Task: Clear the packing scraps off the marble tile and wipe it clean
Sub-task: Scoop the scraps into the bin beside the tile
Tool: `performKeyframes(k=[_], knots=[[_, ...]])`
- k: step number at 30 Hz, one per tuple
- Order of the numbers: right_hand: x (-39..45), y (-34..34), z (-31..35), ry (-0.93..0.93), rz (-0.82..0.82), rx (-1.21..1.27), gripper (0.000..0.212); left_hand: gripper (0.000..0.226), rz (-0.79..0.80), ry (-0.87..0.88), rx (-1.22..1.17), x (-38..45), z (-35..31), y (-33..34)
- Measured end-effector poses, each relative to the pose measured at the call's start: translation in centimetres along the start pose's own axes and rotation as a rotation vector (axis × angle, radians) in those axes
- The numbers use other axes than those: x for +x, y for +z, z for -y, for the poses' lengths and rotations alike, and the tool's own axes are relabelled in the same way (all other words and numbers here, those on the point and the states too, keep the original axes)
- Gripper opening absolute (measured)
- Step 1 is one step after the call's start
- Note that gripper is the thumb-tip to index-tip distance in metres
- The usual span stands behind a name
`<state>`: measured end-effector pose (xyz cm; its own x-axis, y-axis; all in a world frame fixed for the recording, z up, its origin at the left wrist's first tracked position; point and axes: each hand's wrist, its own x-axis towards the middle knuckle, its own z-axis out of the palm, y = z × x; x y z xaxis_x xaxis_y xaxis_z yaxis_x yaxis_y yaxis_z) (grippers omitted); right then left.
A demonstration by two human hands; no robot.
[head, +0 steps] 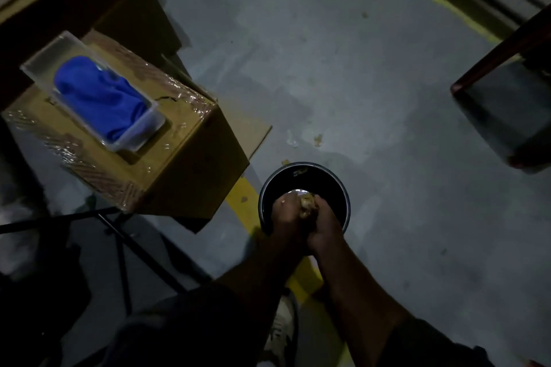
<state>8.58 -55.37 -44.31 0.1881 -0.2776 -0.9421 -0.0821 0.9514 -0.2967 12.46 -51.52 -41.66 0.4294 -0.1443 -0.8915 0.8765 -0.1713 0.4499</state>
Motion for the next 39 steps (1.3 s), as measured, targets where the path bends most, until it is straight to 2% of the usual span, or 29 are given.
performKeyframes(k=[6, 10, 14, 17, 20, 23, 27, 31, 34, 39], knots=[[2.4, -1.5, 0.1, -0.108, -0.023, -0.045, 0.042, 0.035, -0.028, 0.078, 0.233, 2.9, 0.3, 0.3], [1.5, -1.6, 0.6, -0.065, 0.017, -0.024, 0.043, 0.024, -0.036, 0.128, 0.253, 2.0, 0.1, 0.1], [-1.5, -1.3, 2.0, -0.045, 0.055, -0.063, 0.045, 0.033, 0.018, 0.207, 0.217, -1.3, -0.9, 0.9], [-5.7, -0.7, 2.6, -0.181, 0.061, -0.208, 0.036, 0.036, 0.042, 0.271, 0.252, -4.8, -1.6, 1.3], [-10.6, 0.6, 3.2, -0.407, 0.001, -0.423, 0.027, 0.024, 0.067, 0.312, 0.239, -9.8, -3.1, 1.5], [-15.8, 1.7, 3.2, -0.553, 0.017, -0.565, 0.02, 0.018, 0.037, 0.349, 0.216, -15.0, -5.5, 0.5], [-24.5, 3.7, 2.7, -0.711, -0.009, -0.57, 0.011, 0.014, 0.022, 0.444, 0.198, -21.9, -9.1, -3.1], [-32.9, 6.6, 0.4, -0.834, 0.071, -0.568, 0.011, 0.016, 0.01, 0.548, 0.176, -28.7, -12.2, -8.3], [-38.8, 8.9, -3.5, -0.893, 0.162, -0.618, 0.01, 0.019, -0.034, 0.637, 0.147, -33.4, -13.6, -14.5], [-46.1, 12.0, -13.6, -0.926, 0.379, -0.783, 0.012, 0.021, -0.105, 0.684, 0.009, -38.8, -13.2, -27.5]])
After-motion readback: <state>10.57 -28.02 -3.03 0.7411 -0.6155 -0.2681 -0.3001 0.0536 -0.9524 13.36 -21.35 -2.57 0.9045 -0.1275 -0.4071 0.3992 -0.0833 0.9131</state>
